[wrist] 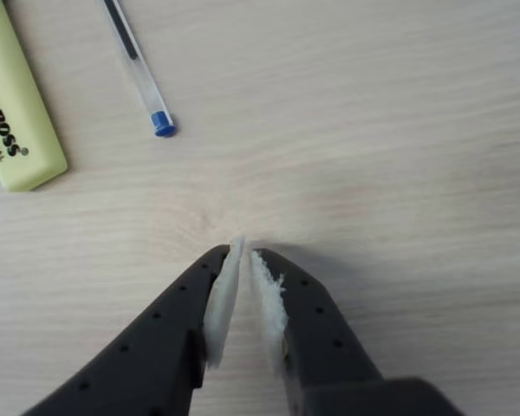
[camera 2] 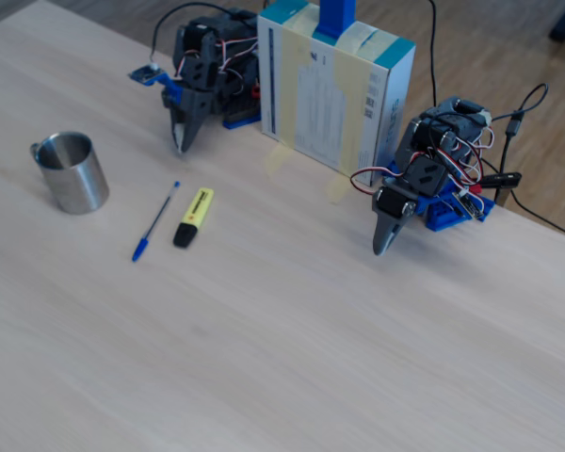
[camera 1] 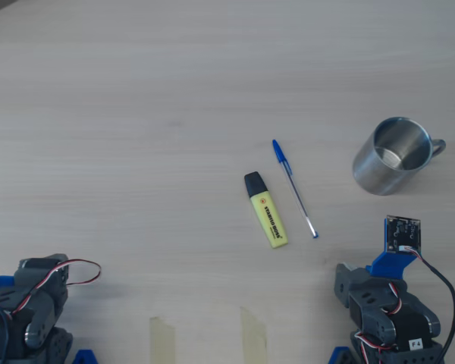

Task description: Grab the yellow pen and put it in the silver cup.

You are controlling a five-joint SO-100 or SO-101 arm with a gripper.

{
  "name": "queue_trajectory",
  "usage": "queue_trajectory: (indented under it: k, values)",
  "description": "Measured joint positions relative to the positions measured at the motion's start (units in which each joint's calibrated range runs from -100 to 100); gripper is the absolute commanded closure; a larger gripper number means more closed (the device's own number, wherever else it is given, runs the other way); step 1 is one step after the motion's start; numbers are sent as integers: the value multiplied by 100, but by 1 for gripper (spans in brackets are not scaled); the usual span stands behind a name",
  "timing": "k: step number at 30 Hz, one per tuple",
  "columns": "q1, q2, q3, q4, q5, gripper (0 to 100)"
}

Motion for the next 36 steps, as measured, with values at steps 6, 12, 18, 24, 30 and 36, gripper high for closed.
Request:
queue_trajectory:
  k: [6,12,18,24,30,36]
  values:
    - [0,0,0,17,-21,98]
    - [0,0,0,17,-21,98]
    - [0,0,0,-25,-21,97]
    - [-396,58,0,-369,-31,82]
    - [-485,58,0,-427,-31,67]
    - [-696,291,-9,-645,-36,67]
